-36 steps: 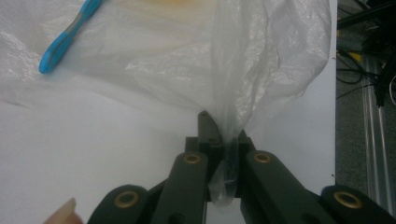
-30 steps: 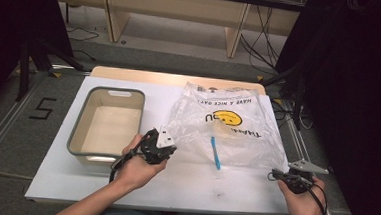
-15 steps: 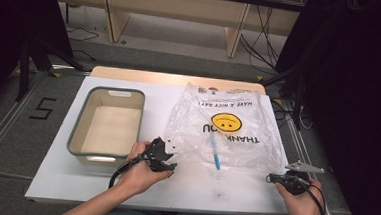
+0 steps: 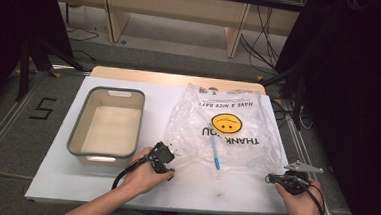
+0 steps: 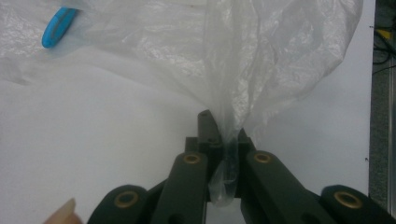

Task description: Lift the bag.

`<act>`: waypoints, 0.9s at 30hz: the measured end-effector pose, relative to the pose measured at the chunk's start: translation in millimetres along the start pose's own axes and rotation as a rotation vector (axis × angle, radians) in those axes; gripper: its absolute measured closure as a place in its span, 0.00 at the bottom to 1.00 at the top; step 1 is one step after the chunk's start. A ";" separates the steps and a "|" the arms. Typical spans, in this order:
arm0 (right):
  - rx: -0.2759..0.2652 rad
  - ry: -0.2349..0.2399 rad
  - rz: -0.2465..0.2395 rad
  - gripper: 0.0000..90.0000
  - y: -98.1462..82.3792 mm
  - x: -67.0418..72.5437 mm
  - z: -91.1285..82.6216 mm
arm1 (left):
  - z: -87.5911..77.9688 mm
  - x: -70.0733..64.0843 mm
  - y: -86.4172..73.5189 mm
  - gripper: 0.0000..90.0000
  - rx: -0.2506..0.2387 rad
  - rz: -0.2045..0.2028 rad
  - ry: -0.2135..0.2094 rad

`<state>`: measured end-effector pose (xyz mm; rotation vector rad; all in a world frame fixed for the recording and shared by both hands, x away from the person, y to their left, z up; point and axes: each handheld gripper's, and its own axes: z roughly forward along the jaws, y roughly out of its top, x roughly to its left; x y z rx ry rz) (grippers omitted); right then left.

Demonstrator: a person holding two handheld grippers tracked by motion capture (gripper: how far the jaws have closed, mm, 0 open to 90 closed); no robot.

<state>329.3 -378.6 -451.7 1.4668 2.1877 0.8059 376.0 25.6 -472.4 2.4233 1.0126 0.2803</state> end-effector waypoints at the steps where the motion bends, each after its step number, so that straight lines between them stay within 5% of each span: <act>1: 0.002 0.001 0.000 0.99 0.0 0.1 0.0 | 0.1 1.3 0.7 0.65 -0.003 -0.005 -0.015; 8: 0.002 0.006 0.003 0.99 0.6 1.3 0.5 | 3.9 1.4 3.2 0.96 -0.041 -0.002 -0.019; 27: -0.119 -0.044 0.014 0.99 13.0 -2.5 -10.9 | -70.5 -1.8 20.9 0.99 -0.392 0.068 -0.013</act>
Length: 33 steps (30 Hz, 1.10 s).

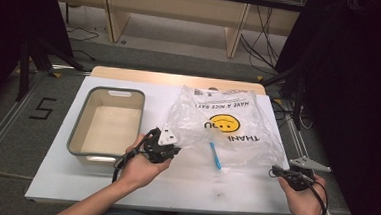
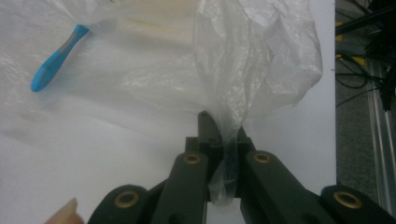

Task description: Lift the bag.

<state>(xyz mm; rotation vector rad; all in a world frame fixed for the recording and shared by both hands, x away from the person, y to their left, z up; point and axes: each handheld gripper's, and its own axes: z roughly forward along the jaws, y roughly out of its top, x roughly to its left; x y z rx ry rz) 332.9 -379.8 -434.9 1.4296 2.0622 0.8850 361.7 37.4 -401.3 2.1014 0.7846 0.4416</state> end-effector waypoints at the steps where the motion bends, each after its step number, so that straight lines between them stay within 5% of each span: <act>1: -0.007 -0.004 -0.001 0.99 0.9 -0.3 -0.6 | -1.8 0.5 1.8 0.99 -0.011 0.003 0.005; 14: -0.113 -0.052 -0.015 0.99 14.9 0.0 -12.6 | -25.6 10.6 21.5 0.99 -0.115 0.014 0.054; 33: -0.205 -0.088 -0.010 1.00 25.2 1.4 -19.7 | -28.7 19.0 22.8 0.99 -0.172 0.021 0.087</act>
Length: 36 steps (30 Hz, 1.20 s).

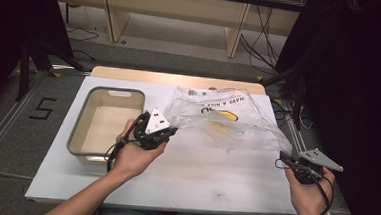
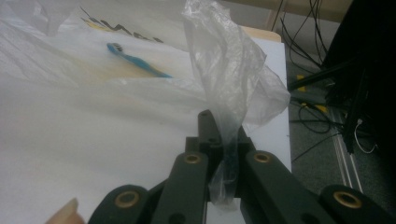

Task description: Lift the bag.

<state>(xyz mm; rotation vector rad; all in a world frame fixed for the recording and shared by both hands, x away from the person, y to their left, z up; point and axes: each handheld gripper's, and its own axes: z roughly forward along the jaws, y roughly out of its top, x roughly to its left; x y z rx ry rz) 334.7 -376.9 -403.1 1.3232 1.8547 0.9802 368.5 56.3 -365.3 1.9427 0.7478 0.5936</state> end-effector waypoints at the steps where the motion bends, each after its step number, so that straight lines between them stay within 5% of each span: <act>1: -0.004 0.002 0.000 1.00 0.2 -0.1 -0.3 | -0.3 0.9 -0.5 0.99 -0.001 0.007 0.001; 23: -0.157 -0.020 0.006 1.00 19.2 2.5 -13.1 | -19.5 6.6 8.4 0.99 -0.114 -0.011 0.029; 36: -0.196 -0.019 0.006 1.00 27.8 5.1 -14.7 | -31.7 5.9 17.3 0.99 -0.184 -0.009 0.039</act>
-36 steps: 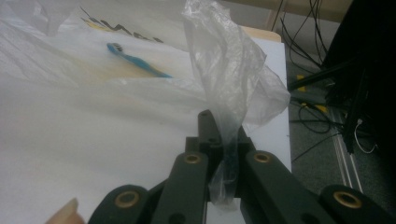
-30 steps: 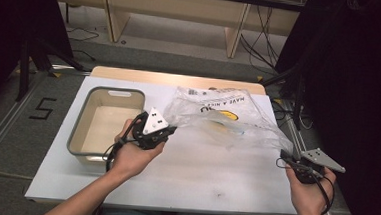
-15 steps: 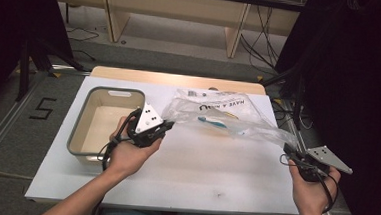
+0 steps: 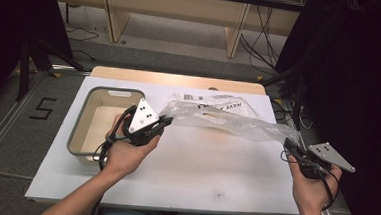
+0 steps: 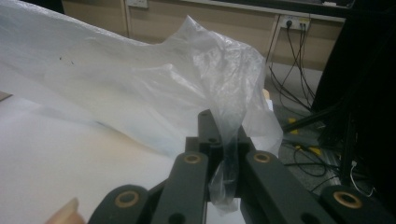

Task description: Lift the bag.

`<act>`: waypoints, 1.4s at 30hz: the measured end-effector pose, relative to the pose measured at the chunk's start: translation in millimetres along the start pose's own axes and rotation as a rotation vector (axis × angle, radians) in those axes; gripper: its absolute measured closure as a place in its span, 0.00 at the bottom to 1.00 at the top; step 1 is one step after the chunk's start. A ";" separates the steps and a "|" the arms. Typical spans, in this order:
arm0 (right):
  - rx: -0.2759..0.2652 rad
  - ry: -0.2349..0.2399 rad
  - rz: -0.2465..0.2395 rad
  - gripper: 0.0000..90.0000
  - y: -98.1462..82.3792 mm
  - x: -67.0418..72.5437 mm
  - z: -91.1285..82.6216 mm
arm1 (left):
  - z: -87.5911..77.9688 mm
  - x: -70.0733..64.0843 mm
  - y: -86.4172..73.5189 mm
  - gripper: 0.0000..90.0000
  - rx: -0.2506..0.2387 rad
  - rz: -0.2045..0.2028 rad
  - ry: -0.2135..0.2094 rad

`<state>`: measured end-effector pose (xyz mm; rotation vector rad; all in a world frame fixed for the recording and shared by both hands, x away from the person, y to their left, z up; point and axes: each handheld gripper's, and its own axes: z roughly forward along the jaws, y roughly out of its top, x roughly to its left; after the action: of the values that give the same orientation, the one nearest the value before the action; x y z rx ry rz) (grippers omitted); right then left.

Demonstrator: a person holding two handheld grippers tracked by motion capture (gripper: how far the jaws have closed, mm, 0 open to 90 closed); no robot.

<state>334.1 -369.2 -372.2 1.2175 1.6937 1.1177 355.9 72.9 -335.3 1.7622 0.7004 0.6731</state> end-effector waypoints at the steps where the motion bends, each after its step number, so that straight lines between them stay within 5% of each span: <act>1: 0.001 0.000 -0.001 1.00 0.1 0.2 0.2 | -0.7 -0.5 0.9 0.99 -0.004 0.000 0.002; 12: -0.024 -0.010 0.003 1.00 4.0 -0.2 -2.9 | -11.6 -6.5 14.1 0.99 -0.065 -0.002 -0.018; 42: -0.074 -0.031 0.008 1.00 13.0 -2.3 -12.0 | -22.6 -12.3 29.6 0.99 -0.137 0.019 -0.029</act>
<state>327.5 -371.9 -355.9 1.1904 1.6118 1.1501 335.0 70.5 -302.1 1.6508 0.6043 0.6913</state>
